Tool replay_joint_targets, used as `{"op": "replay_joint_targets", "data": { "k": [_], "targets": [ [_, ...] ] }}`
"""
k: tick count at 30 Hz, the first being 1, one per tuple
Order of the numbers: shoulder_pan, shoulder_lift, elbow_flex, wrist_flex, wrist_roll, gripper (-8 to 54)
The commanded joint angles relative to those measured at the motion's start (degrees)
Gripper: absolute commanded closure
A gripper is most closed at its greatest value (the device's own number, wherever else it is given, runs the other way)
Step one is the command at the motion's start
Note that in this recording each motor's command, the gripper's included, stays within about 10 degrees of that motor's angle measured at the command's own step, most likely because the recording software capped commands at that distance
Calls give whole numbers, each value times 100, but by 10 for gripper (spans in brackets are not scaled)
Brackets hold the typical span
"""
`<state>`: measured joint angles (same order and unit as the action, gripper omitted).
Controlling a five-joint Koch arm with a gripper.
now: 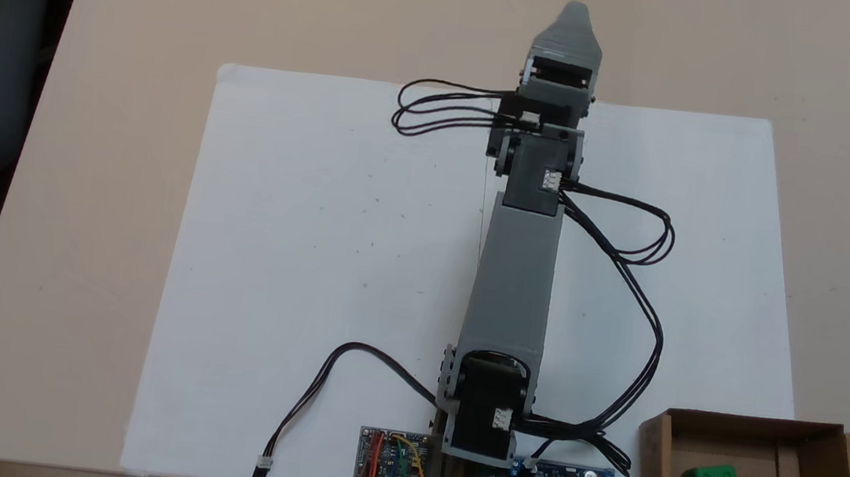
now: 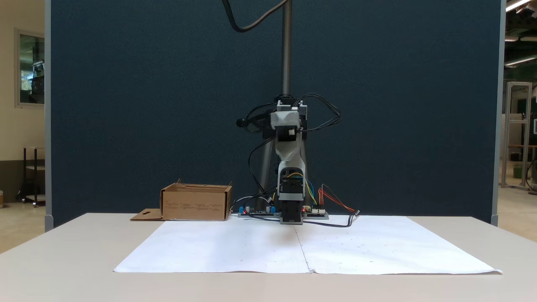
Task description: Grasp a green dice and put it in the bin.
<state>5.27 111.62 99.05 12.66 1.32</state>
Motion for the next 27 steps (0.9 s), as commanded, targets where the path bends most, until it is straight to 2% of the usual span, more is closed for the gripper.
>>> {"op": "replay_joint_targets", "data": {
  "k": [1,5,13,27],
  "targets": [
    [-202,439,70,-956,-501,-16],
    [-369,712,527,-1686,-580,-15],
    [-352,1081,2276,-3118,-1512,-6],
    [-378,1644,5440,-5685,-1485,-11]
  ]
}}
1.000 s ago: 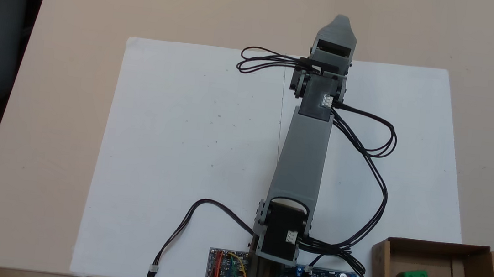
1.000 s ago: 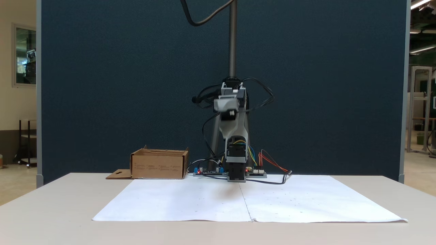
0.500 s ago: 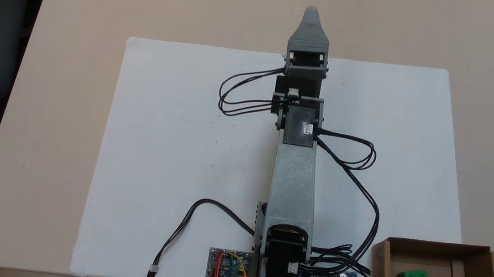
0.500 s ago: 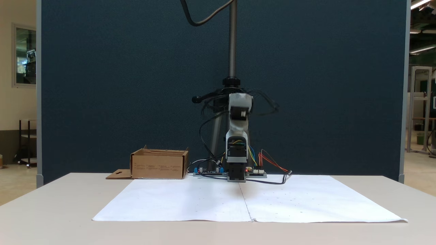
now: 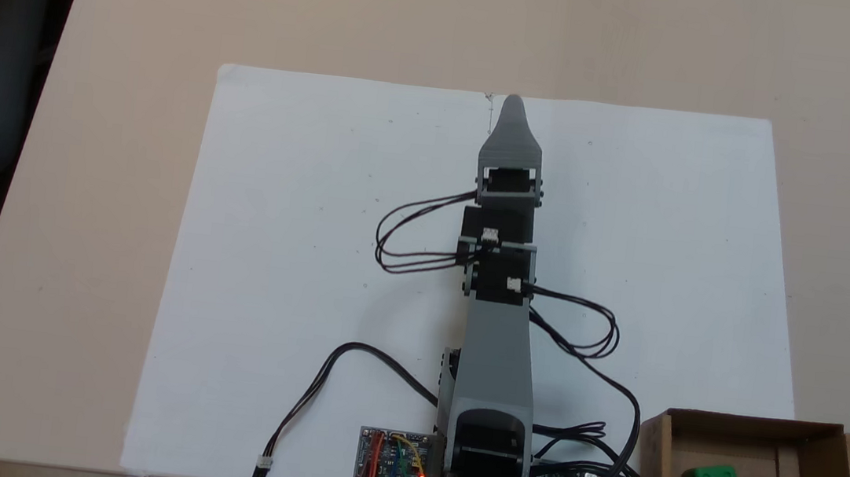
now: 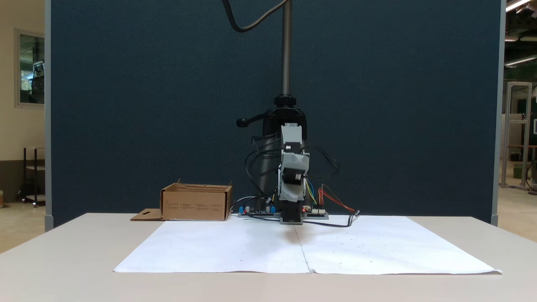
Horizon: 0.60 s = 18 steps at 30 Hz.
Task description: Grasp a green dice and put it in the bin.
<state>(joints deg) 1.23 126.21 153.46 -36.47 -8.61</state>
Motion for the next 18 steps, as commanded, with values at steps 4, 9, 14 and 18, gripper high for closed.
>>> {"op": "replay_joint_targets", "data": {
  "k": [4,9,14,18],
  "targets": [
    [35,308,923,-1562,-387,-11],
    [-18,527,1635,-2477,-88,-11],
    [-9,835,2338,-3347,9,-11],
    [0,940,2584,-4050,44,-16]
  ]
}}
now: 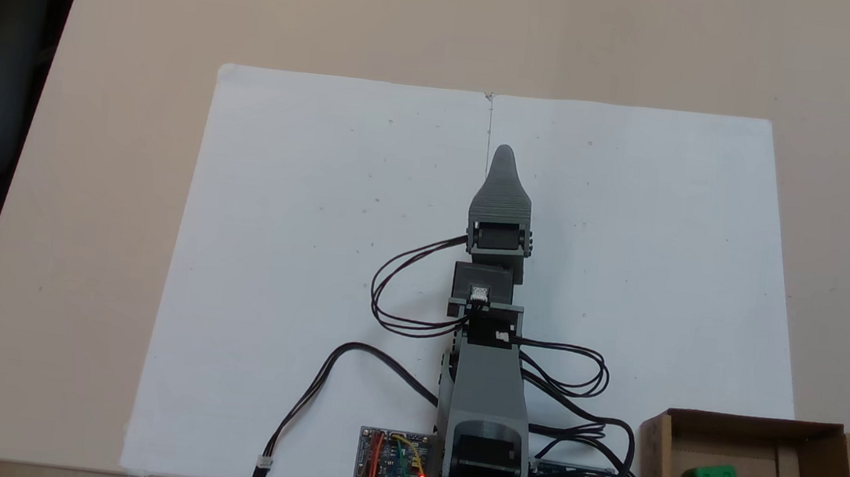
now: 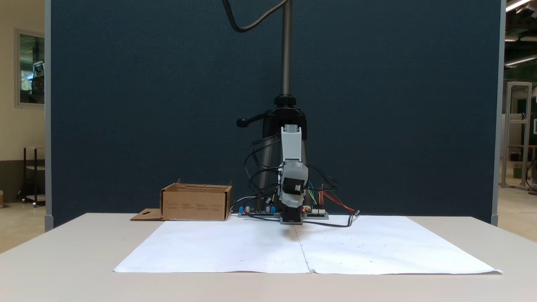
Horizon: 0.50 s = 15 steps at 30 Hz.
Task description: Grasp a green dice and put it in the bin.
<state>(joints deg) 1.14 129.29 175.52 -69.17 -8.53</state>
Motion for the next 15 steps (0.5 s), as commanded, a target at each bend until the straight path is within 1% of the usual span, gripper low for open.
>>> {"op": "replay_joint_targets", "data": {
  "k": [1,9,15],
  "targets": [
    [9,650,387,-947,53,-16],
    [-35,650,387,-2250,53,-17],
    [-62,642,387,-2241,79,-16]
  ]
}}
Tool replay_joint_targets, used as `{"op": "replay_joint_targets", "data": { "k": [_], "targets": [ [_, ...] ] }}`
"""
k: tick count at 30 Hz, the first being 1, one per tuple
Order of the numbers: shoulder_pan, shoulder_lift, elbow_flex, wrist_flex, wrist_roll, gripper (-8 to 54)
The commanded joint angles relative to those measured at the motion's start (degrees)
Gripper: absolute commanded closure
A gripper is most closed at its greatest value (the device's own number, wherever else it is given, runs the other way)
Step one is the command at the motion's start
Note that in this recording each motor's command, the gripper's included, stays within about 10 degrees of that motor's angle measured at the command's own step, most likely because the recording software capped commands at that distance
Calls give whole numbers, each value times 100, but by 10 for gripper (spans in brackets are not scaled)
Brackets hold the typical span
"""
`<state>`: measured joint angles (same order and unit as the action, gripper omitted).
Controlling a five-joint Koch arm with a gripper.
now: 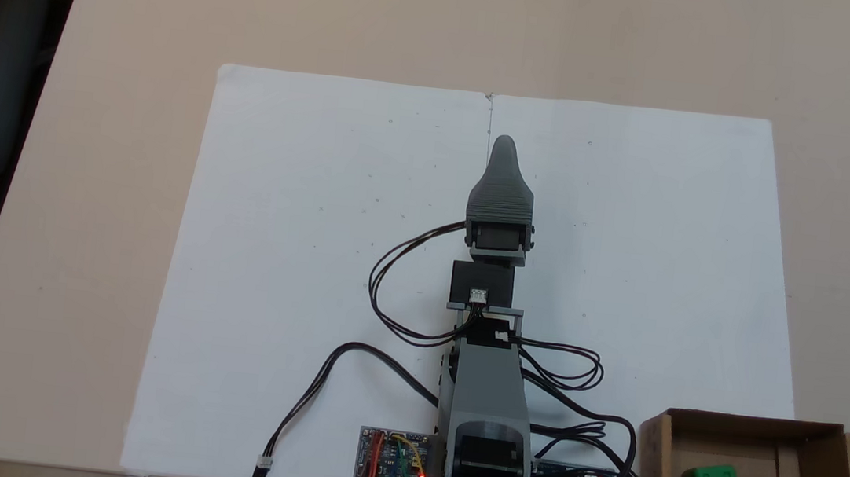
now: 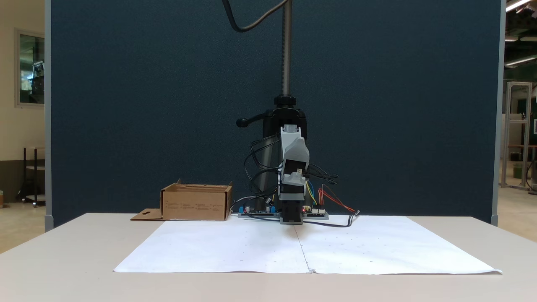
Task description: Grasp a green dice and put it in the bin.
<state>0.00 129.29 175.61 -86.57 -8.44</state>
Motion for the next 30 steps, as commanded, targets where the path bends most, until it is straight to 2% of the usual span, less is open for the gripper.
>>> {"op": "replay_joint_targets", "data": {
  "k": [1,9,30],
  "targets": [
    [53,633,378,-501,70,-16],
    [62,606,378,-396,35,2],
    [-44,624,378,-255,44,2]
  ]
}}
